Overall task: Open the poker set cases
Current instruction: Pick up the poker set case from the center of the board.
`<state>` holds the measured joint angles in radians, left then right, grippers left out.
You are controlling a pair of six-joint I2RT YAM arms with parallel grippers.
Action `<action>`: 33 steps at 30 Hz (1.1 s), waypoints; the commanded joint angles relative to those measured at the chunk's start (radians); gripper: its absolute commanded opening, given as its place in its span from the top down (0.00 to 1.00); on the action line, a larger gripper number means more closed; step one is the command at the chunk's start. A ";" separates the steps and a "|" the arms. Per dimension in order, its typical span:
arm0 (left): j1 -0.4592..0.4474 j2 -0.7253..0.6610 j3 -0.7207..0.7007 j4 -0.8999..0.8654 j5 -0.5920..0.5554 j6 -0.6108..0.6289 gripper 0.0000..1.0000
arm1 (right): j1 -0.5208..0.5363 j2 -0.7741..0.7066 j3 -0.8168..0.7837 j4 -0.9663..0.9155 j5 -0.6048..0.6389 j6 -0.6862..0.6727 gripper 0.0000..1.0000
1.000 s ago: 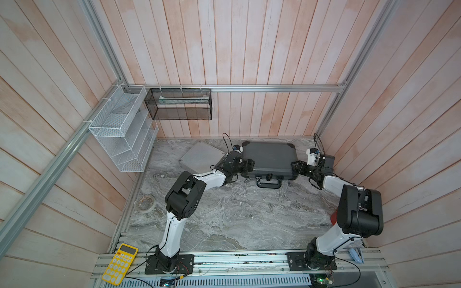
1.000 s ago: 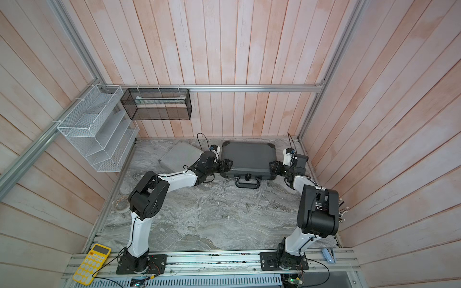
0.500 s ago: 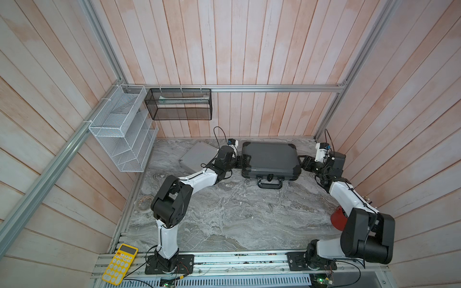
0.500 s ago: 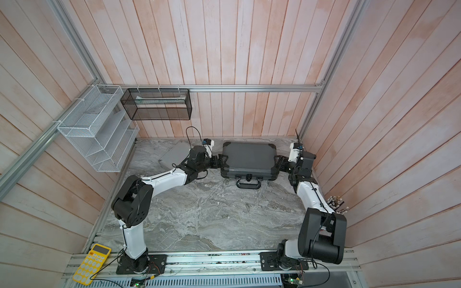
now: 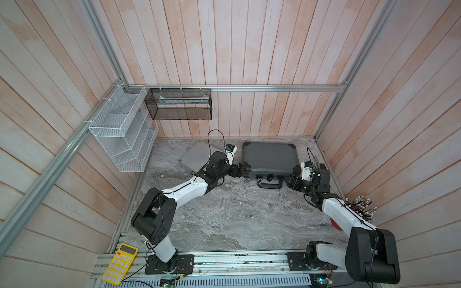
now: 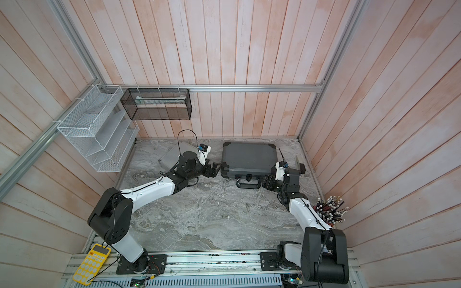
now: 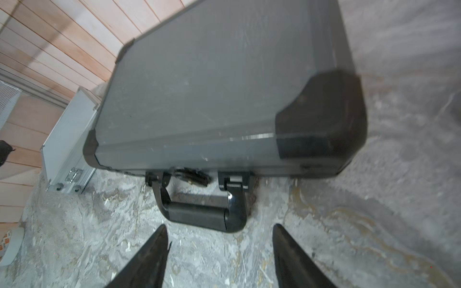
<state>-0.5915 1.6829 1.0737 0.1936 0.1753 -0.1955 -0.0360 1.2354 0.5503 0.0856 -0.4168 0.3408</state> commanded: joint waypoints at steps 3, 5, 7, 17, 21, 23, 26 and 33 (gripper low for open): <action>-0.026 -0.045 -0.046 -0.022 0.020 0.056 0.10 | 0.036 0.063 -0.051 0.144 -0.058 0.072 0.31; -0.033 -0.040 -0.048 -0.022 0.027 0.060 0.10 | 0.048 0.096 -0.059 0.185 -0.042 0.089 0.29; -0.040 -0.034 -0.043 -0.024 0.026 0.066 0.10 | 0.053 0.129 -0.068 0.224 -0.030 0.107 0.25; -0.047 -0.031 -0.067 0.009 0.015 0.045 0.10 | 0.093 0.284 -0.086 0.460 -0.027 0.198 0.25; -0.047 -0.028 -0.072 0.010 0.008 0.052 0.10 | 0.119 0.325 -0.089 0.519 -0.014 0.234 0.27; -0.046 -0.023 -0.087 0.020 0.003 0.060 0.10 | 0.127 0.335 -0.100 0.554 -0.014 0.254 0.27; -0.045 -0.017 -0.108 0.028 -0.005 0.059 0.10 | 0.128 0.348 -0.100 0.573 -0.016 0.271 0.30; -0.045 -0.005 -0.123 0.044 -0.001 0.054 0.10 | 0.128 0.373 -0.125 0.638 -0.020 0.325 0.41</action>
<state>-0.6361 1.6665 0.9607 0.2028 0.1783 -0.1497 0.0723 1.5932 0.4397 0.6304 -0.3904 0.6212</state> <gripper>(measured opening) 0.897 0.604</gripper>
